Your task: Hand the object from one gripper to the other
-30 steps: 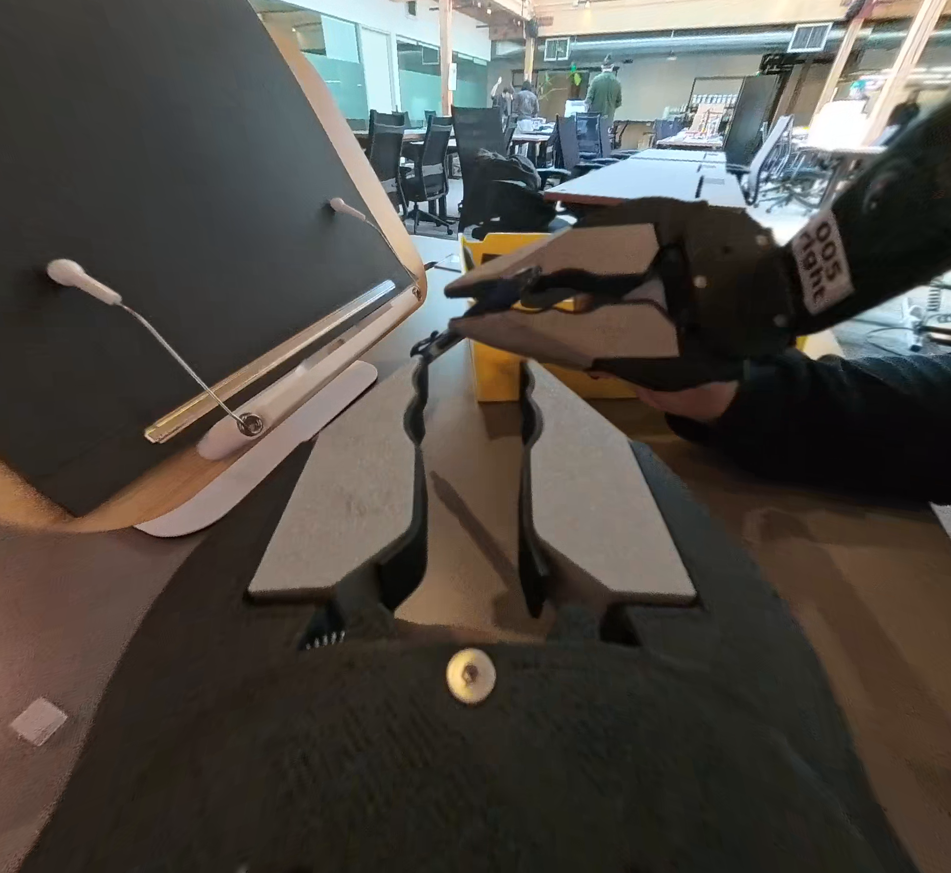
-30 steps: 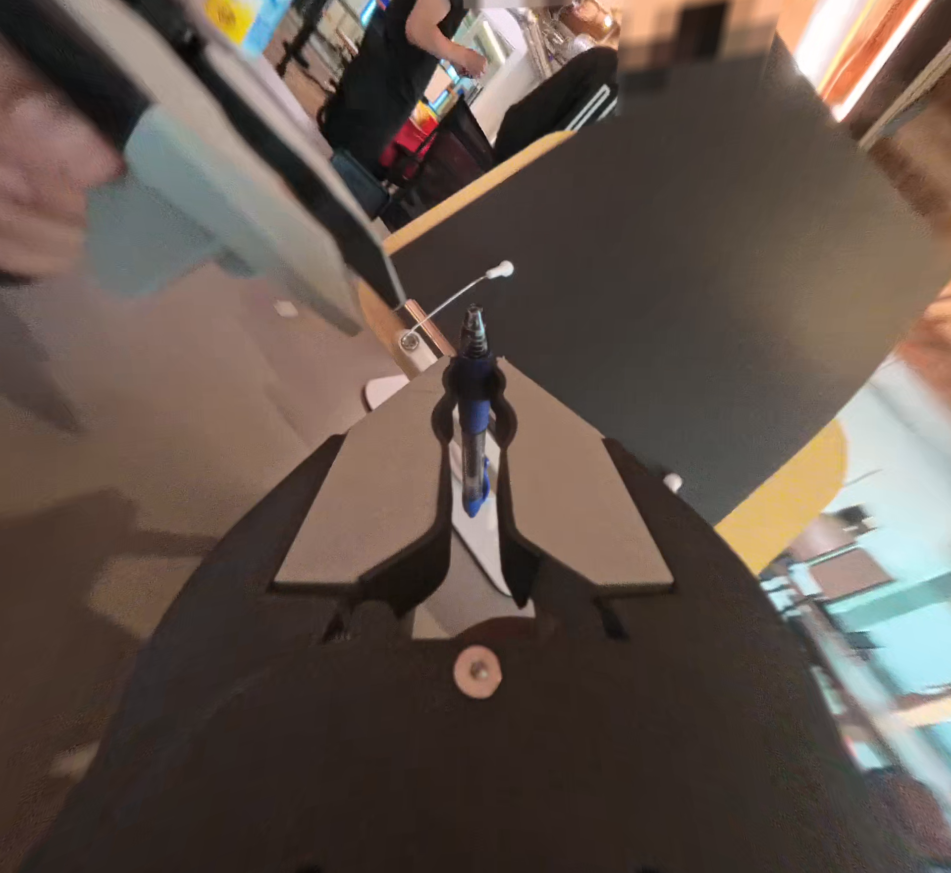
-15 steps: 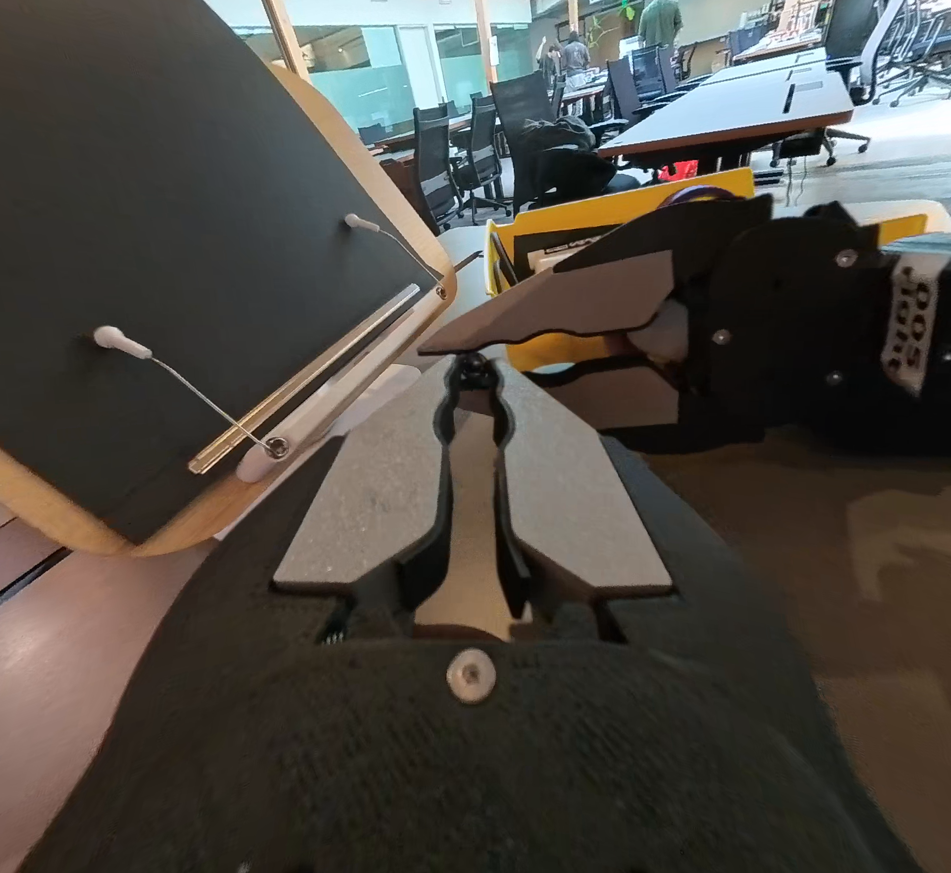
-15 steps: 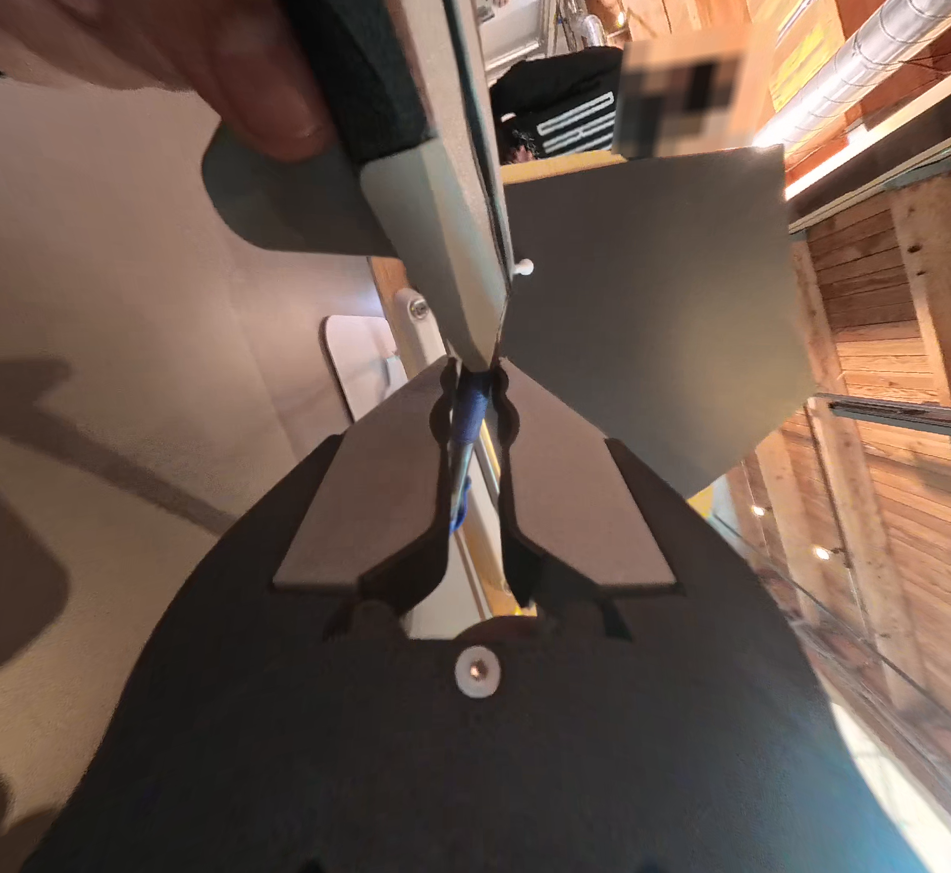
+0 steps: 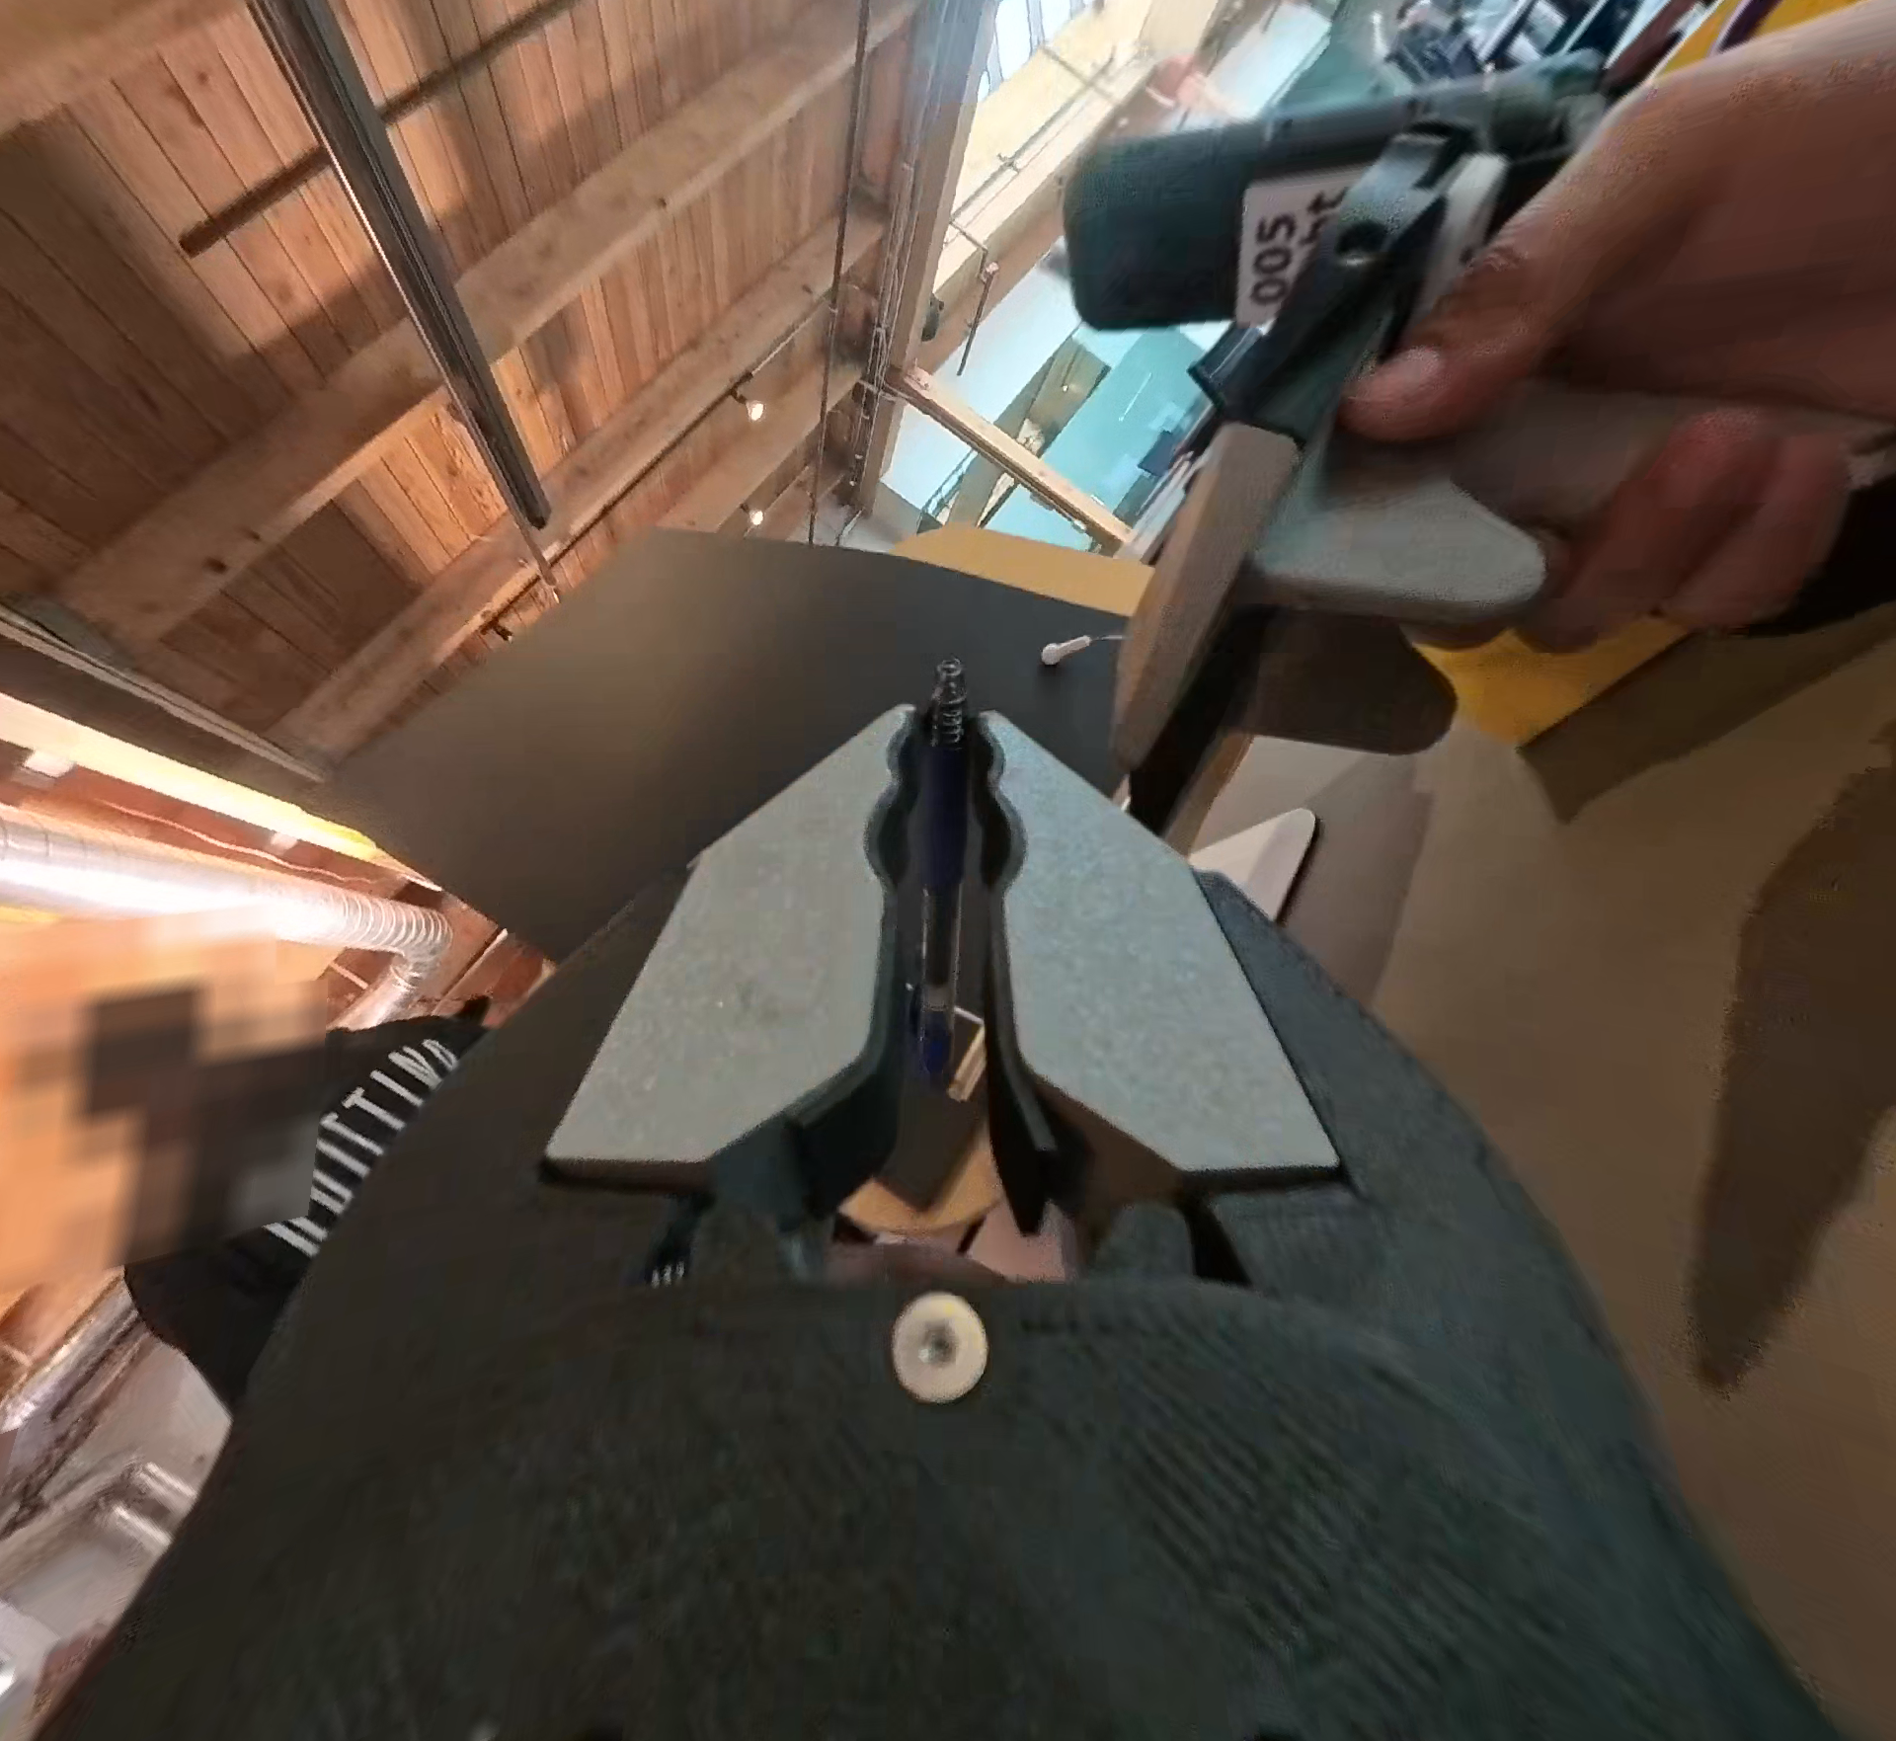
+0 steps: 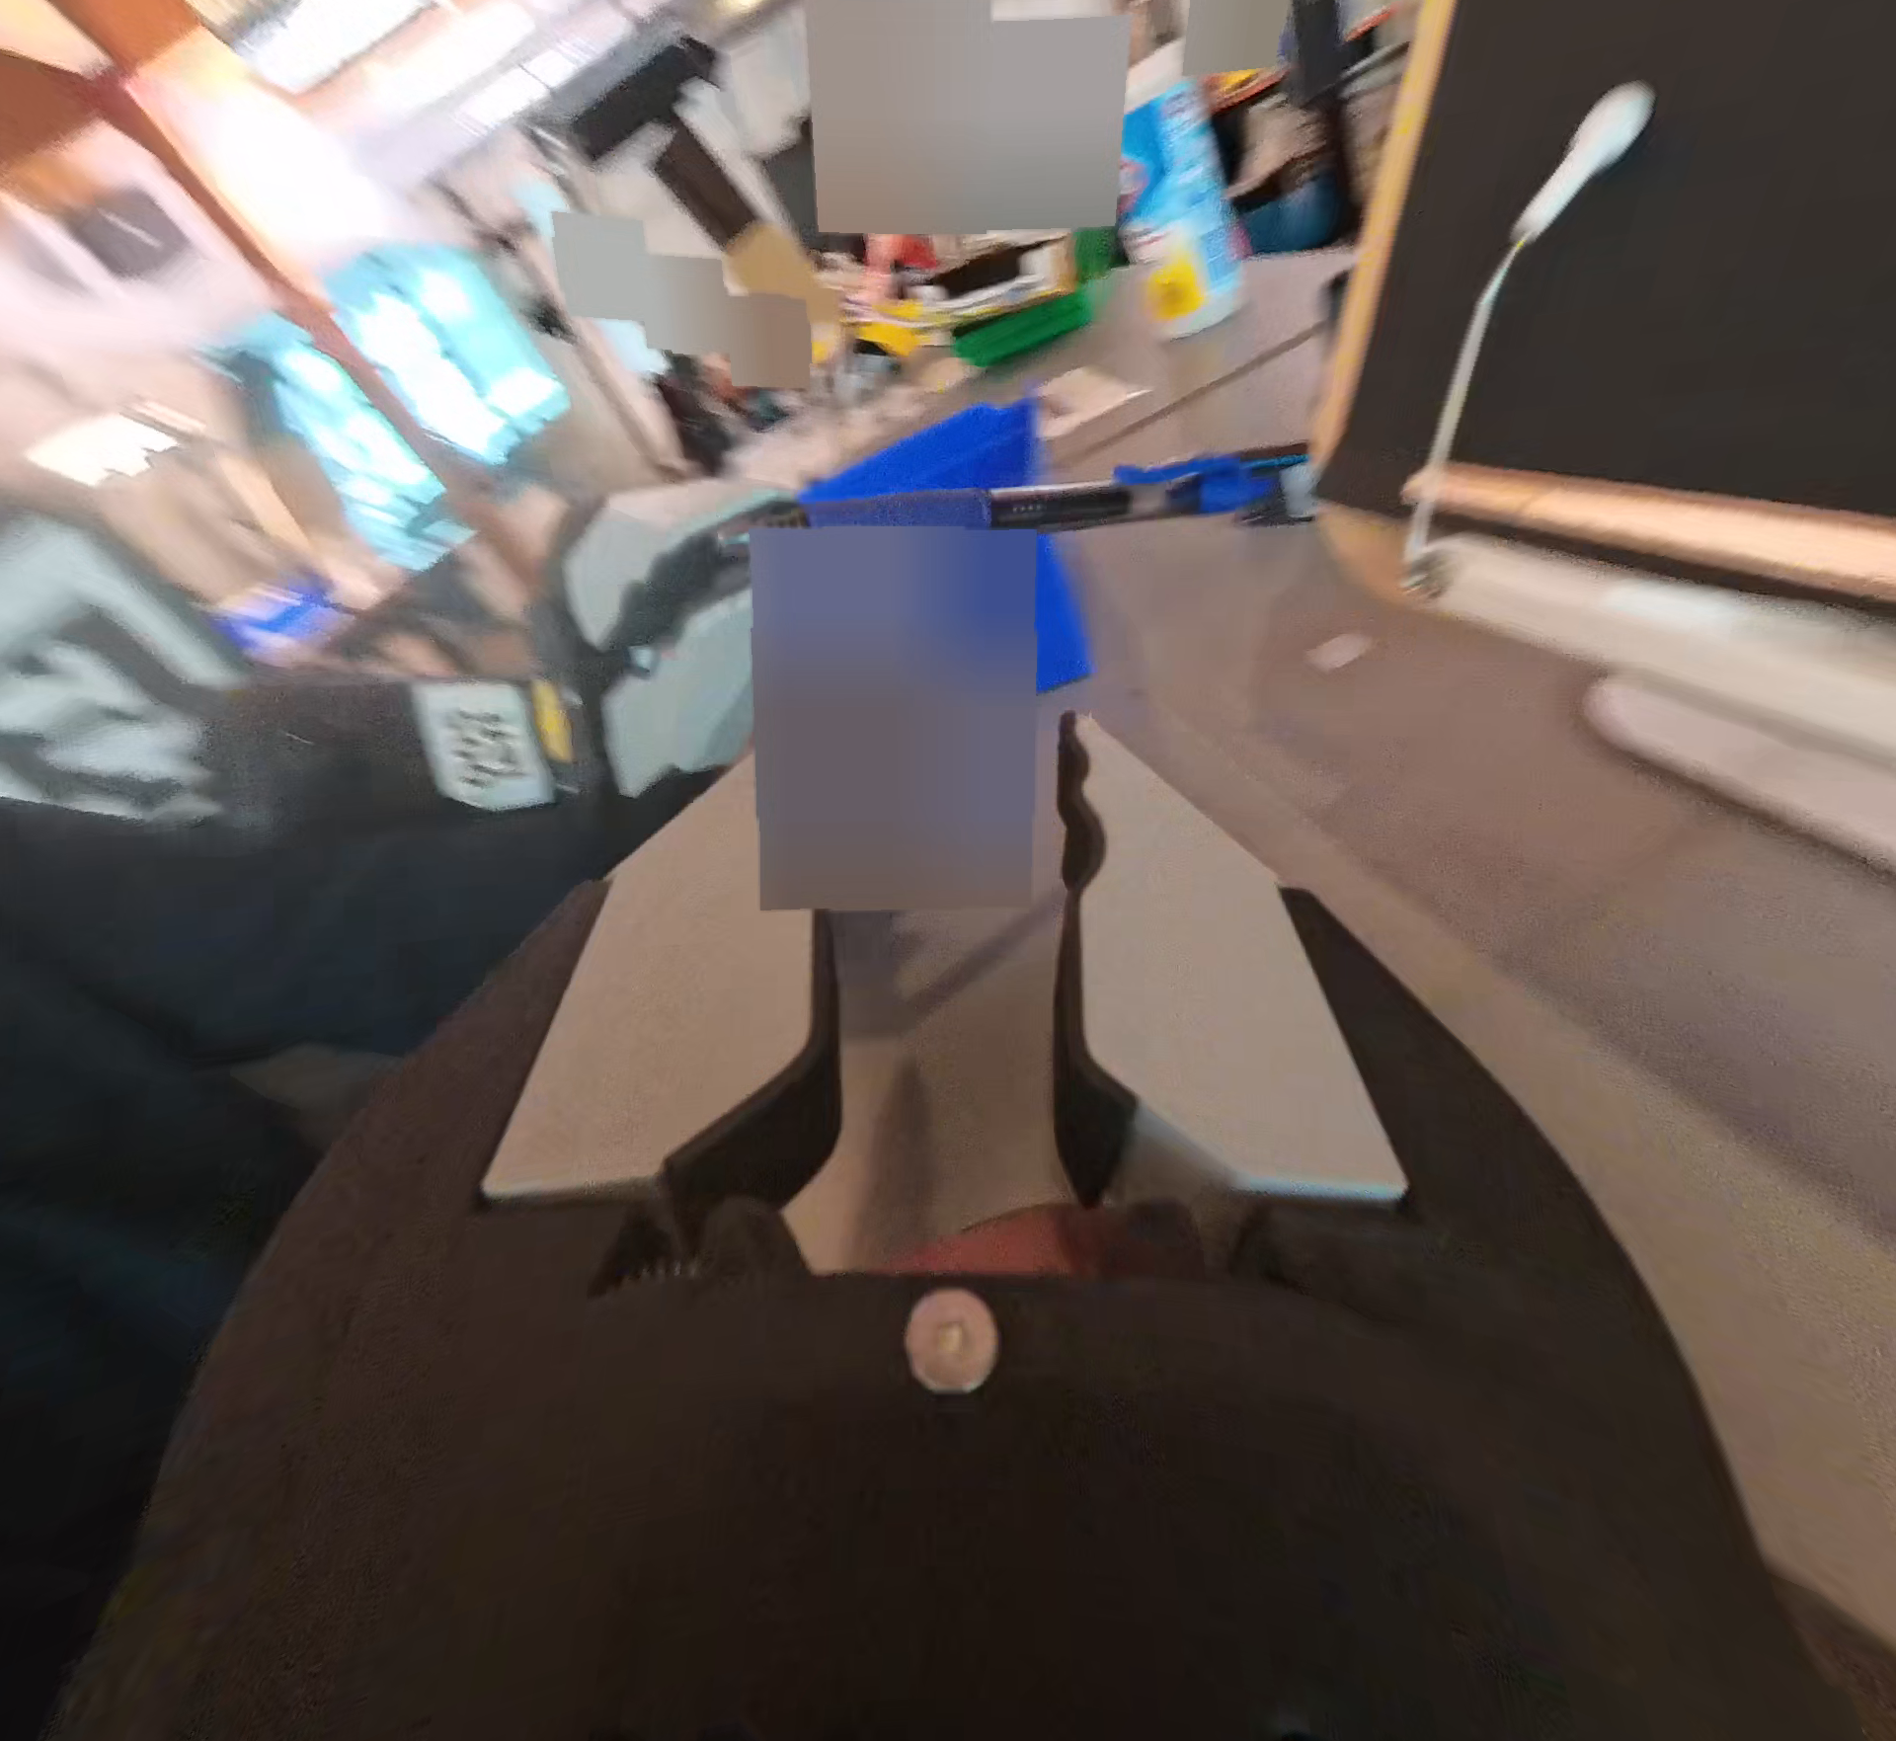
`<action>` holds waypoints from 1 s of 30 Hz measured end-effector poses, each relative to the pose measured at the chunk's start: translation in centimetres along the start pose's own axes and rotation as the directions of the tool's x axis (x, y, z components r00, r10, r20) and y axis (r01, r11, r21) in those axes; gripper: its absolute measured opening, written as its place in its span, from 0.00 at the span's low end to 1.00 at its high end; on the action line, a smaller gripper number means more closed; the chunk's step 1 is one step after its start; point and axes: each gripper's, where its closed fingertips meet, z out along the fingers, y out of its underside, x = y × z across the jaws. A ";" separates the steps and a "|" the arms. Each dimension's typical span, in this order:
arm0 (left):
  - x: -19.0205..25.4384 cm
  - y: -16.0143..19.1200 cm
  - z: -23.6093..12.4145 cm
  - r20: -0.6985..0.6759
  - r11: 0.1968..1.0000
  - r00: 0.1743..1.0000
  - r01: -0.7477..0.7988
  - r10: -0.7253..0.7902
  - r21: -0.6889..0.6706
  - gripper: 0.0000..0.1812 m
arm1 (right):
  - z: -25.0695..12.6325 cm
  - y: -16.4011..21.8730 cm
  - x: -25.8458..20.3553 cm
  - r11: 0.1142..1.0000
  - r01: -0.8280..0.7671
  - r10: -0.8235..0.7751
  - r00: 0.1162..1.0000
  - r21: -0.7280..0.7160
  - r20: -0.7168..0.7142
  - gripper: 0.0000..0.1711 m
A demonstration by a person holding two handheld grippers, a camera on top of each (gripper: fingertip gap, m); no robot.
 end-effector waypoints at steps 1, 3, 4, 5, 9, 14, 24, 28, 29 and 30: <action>0.5 -0.5 -0.3 -0.008 0.999 0.999 -0.044 0.044 0.020 0.04 | 0.0 -0.1 -0.6 0.995 -0.103 0.101 0.991 0.013 0.091 0.27; 1.6 -1.6 -0.7 -0.023 0.988 0.989 -0.143 0.144 0.059 0.04 | 0.0 -0.1 -1.3 0.960 -0.278 0.275 0.941 -0.015 0.198 0.37; 1.7 -2.0 -0.9 -0.013 0.984 0.987 -0.161 0.162 0.072 0.04 | 0.0 0.0 -1.7 0.958 -0.285 0.285 0.932 -0.034 0.223 0.39; 1.9 -2.5 -1.1 -0.022 0.981 0.985 -0.167 0.170 0.095 0.04 | -0.2 -0.1 -2.4 0.960 -0.276 0.276 0.926 -0.039 0.258 0.37; 1.3 -3.6 -1.9 0.030 0.971 0.981 -0.196 0.194 0.139 0.04 | -0.2 -0.5 -3.4 0.966 -0.257 0.253 0.922 -0.025 0.294 0.36; 1.2 -4.8 -3.0 0.036 0.957 0.976 -0.217 0.214 0.191 0.04 | -1.5 -2.3 -4.1 0.948 -0.316 0.284 0.883 0.026 0.372 0.35; 6.5 -3.7 -2.3 -0.184 0.971 0.962 -0.173 0.202 0.163 0.05 | -0.6 -0.8 -2.5 0.990 -0.141 0.139 0.973 -0.001 0.185 0.10; 8.5 -1.3 -2.5 -0.527 0.936 0.785 0.346 -0.325 -0.063 0.16 | -2.2 -1.5 1.2 0.952 0.295 -0.305 0.926 -0.081 -0.223 0.03; 8.0 -1.0 -2.2 -0.532 0.888 0.729 0.448 -0.432 -0.107 0.18 | -2.4 -1.3 1.4 0.915 0.377 -0.402 0.879 -0.140 -0.259 0.04; 6.9 -0.3 -1.6 -0.479 0.838 0.705 0.527 -0.523 -0.141 0.16 | -2.3 -1.0 1.4 0.875 0.444 -0.483 0.833 -0.193 -0.272 0.04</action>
